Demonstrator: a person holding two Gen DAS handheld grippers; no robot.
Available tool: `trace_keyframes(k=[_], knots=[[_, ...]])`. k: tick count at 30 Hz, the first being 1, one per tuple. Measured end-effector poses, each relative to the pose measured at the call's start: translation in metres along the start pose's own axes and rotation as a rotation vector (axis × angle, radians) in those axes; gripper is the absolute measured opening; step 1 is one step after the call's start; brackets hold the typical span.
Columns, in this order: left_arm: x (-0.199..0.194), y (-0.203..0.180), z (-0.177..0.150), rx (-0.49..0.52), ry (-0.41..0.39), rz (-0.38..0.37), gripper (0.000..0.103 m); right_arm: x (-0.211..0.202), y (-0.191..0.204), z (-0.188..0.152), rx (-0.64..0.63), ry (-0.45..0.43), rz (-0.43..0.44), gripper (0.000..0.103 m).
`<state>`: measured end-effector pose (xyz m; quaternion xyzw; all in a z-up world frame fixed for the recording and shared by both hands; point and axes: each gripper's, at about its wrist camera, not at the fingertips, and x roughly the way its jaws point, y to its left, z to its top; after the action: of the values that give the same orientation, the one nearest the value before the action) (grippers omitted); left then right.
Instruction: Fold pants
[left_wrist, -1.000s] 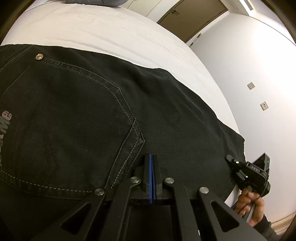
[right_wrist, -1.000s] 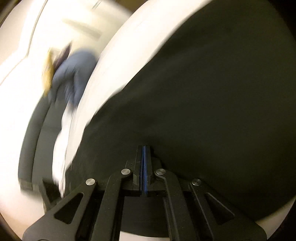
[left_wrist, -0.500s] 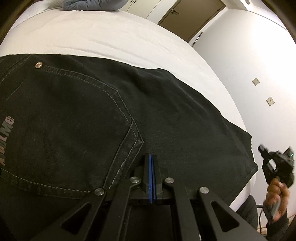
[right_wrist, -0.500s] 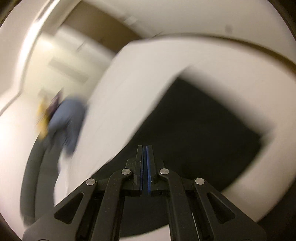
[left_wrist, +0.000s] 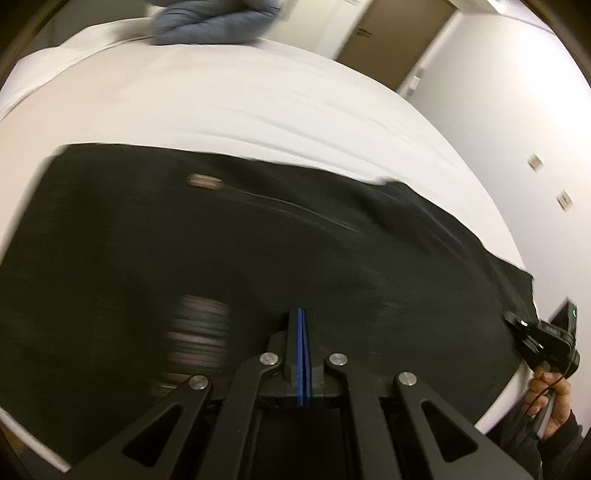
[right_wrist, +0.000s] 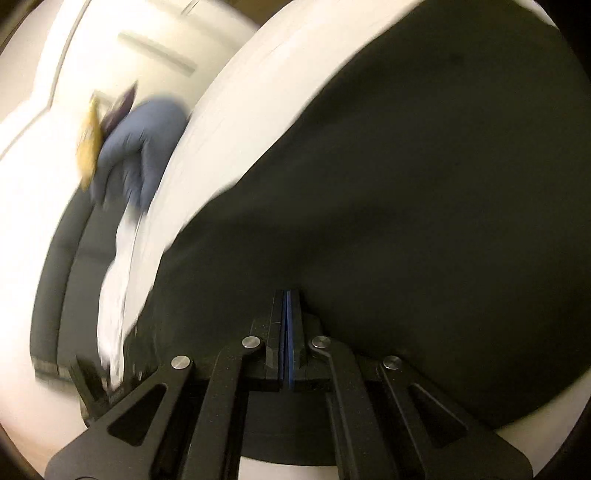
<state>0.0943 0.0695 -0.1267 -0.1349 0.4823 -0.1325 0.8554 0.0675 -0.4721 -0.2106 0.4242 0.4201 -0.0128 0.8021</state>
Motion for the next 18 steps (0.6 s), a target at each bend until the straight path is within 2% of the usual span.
trace_keyframes(k=[3,5,8,10,12,13,14,15,16,18], knots=[[-0.015,0.018,0.005,-0.031,-0.020,0.045,0.004,-0.028,-0.032,0.022,0.052,-0.099,-0.052,0.000],[-0.027,0.022,0.009,-0.046,-0.038,0.115,0.003,-0.064,-0.064,0.040,0.086,-0.167,-0.118,0.000],[-0.040,0.004,0.010,-0.044,-0.067,0.135,0.002,-0.109,-0.096,0.058,0.174,-0.273,-0.226,0.001],[-0.041,-0.026,0.007,-0.016,-0.074,0.107,0.011,-0.140,-0.100,0.060,0.186,-0.324,-0.251,0.005],[-0.033,-0.059,0.002,0.017,-0.069,0.068,0.031,-0.162,-0.097,0.055,0.179,-0.337,-0.247,0.009],[-0.025,-0.078,0.000,0.031,-0.057,0.034,0.033,-0.161,-0.085,0.047,0.180,-0.333,-0.227,0.017],[-0.021,-0.091,0.004,0.039,-0.043,0.006,0.034,-0.177,-0.098,0.030,0.187,-0.328,-0.203,0.032],[-0.013,-0.107,0.003,0.051,-0.021,-0.023,0.034,-0.179,-0.099,0.023,0.204,-0.319,-0.184,0.044],[-0.001,-0.128,0.000,0.069,0.003,-0.045,0.034,-0.177,-0.100,0.017,0.229,-0.321,-0.166,0.062],[0.009,-0.144,0.000,0.091,0.023,-0.075,0.034,-0.171,-0.107,0.000,0.318,-0.337,-0.098,0.063]])
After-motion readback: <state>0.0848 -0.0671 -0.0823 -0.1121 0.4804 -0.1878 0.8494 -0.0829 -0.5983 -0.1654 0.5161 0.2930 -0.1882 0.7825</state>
